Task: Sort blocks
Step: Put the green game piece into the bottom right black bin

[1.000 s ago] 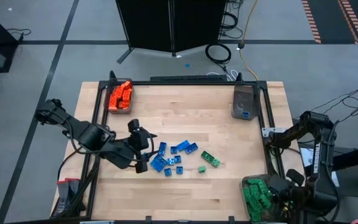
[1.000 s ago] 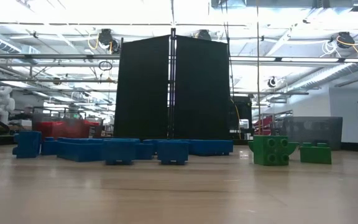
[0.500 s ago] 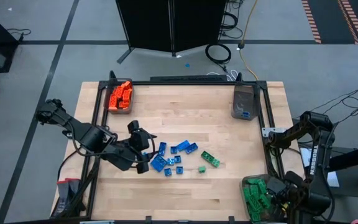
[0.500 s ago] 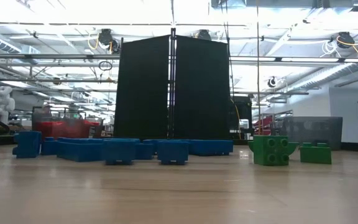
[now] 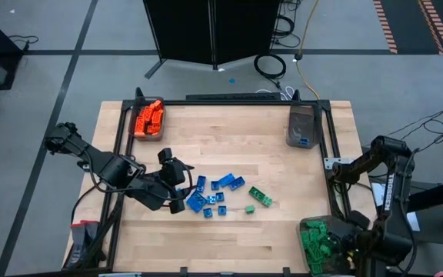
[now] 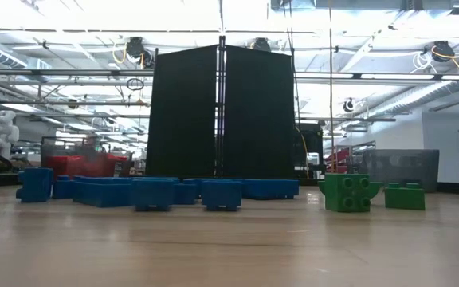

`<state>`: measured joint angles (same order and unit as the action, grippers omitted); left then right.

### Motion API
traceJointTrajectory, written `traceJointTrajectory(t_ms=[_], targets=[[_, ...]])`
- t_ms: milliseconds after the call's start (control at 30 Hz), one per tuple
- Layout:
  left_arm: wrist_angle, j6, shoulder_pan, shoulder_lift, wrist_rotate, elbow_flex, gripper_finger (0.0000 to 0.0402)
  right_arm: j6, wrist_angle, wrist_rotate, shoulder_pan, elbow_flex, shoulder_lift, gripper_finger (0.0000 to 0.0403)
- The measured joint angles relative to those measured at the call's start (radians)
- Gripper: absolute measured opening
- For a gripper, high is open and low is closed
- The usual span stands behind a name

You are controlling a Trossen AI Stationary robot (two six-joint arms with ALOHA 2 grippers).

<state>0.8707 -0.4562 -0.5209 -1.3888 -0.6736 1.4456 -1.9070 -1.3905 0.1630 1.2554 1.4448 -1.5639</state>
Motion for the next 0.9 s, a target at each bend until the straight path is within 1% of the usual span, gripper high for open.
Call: traceJointTrajectory(t_ms=[133, 200, 233, 267, 333, 400, 500, 567, 633, 700, 800, 900], targets=[[0.000, 0.001, 0.019, 0.000, -0.001, 0.000, 0.0264, 0.116, -0.041, 0.228, -0.086, 0.073, 0.007, 0.0274], [-0.001, 0.001, 0.027, 0.000, -0.001, 0.000, 0.0264, 0.206, -0.046, 0.306, -0.148, 0.089, 0.007, 0.0274], [-0.007, 0.001, 0.031, 0.000, -0.001, 0.000, 0.0264, 0.255, -0.046, 0.325, -0.182, 0.090, 0.007, 0.0274], [-0.031, 0.006, 0.035, -0.001, -0.002, -0.006, 0.0264, 0.302, -0.046, 0.333, -0.217, 0.089, 0.007, 0.0274], [-0.137, 0.039, 0.047, -0.001, 0.002, -0.037, 0.0264, 0.404, -0.033, 0.337, -0.275, 0.089, 0.006, 0.0274], [-0.276, 0.051, 0.060, -0.003, 0.038, -0.087, 0.0264, 0.489, -0.014, 0.338, -0.318, 0.089, 0.006, 0.0274], [-0.483, 0.021, 0.086, -0.043, 0.112, -0.164, 0.0264, 0.536, -0.011, 0.335, -0.335, 0.089, 0.006, 0.0274], [-0.549, 0.017, 0.091, -0.099, 0.128, -0.202, 0.0264, 0.538, -0.013, 0.329, -0.329, 0.089, 0.006, 0.0274], [-0.617, 0.017, 0.096, -0.178, 0.127, -0.212, 0.0264, 0.527, -0.014, 0.329, -0.318, 0.089, 0.006, 0.0274], [-0.701, 0.019, 0.102, -0.256, 0.129, -0.201, 0.0264, 0.503, -0.017, 0.328, -0.310, 0.089, 0.006, 0.0274], [-0.855, 0.063, 0.116, -0.370, 0.153, -0.170, 0.0264, 0.464, -0.017, 0.328, -0.295, 0.089, 0.006, 0.0274], [-0.946, 0.094, 0.132, -0.464, 0.182, -0.168, 0.0264, 0.428, -0.017, 0.329, -0.282, 0.089, 0.006, 0.0274]])
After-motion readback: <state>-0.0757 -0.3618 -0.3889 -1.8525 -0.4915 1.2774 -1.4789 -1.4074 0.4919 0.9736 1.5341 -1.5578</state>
